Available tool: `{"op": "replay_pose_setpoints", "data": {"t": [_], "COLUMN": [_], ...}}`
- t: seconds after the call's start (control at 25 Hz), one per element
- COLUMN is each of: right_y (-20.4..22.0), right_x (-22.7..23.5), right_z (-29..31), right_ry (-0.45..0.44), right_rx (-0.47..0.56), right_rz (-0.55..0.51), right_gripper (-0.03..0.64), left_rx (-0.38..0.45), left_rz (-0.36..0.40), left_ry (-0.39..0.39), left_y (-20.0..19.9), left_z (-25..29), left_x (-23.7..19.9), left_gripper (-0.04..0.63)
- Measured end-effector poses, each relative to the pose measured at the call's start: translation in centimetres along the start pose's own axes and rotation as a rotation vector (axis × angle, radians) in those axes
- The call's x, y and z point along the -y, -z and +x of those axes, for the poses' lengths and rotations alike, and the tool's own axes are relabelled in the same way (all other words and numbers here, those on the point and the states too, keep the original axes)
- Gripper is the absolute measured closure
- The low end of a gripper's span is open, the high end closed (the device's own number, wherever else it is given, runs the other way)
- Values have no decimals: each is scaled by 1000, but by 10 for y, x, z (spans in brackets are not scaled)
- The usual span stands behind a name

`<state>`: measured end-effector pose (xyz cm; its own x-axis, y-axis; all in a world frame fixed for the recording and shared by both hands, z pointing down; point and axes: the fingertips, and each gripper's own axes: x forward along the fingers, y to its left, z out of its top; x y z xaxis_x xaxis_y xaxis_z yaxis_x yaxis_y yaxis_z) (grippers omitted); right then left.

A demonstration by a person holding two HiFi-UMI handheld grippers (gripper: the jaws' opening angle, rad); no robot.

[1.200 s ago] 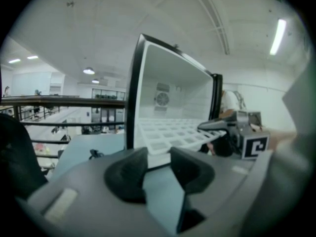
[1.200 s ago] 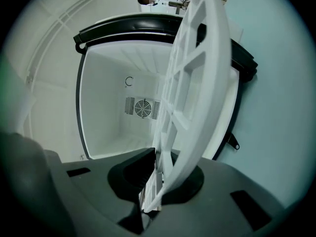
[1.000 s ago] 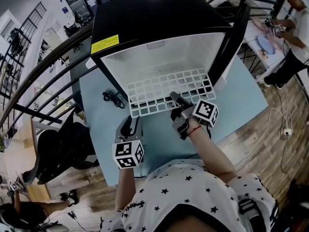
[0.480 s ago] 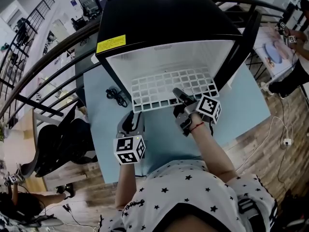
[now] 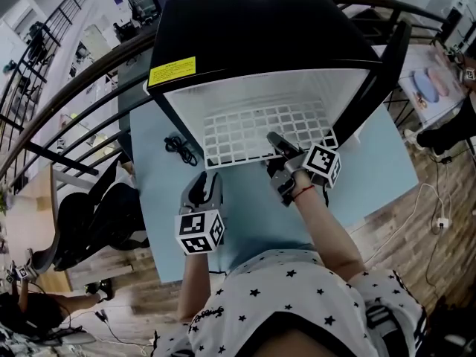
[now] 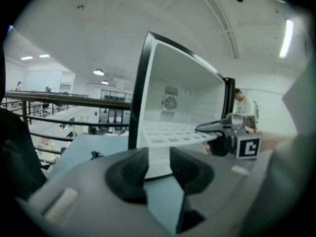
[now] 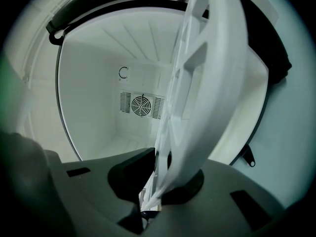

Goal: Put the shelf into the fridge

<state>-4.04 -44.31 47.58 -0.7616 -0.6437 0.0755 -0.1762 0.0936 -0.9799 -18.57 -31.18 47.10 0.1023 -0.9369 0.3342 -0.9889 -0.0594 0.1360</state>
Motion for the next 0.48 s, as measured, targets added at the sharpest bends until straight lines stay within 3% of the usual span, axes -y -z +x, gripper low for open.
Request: {"op": "replay_pose_setpoints", "data": {"t": [0.48], "right_y": [-5], "right_x": [-4], "right_z": [8], "right_ry": [-10], "right_rx": [25], "right_rz": [-84], "right_gripper": [578], "left_rx": [-6], "left_rz": [-3], "left_ry": [10], "left_y": [3], "left_z": [-3], "left_x": [1], "left_gripper": [463]}}
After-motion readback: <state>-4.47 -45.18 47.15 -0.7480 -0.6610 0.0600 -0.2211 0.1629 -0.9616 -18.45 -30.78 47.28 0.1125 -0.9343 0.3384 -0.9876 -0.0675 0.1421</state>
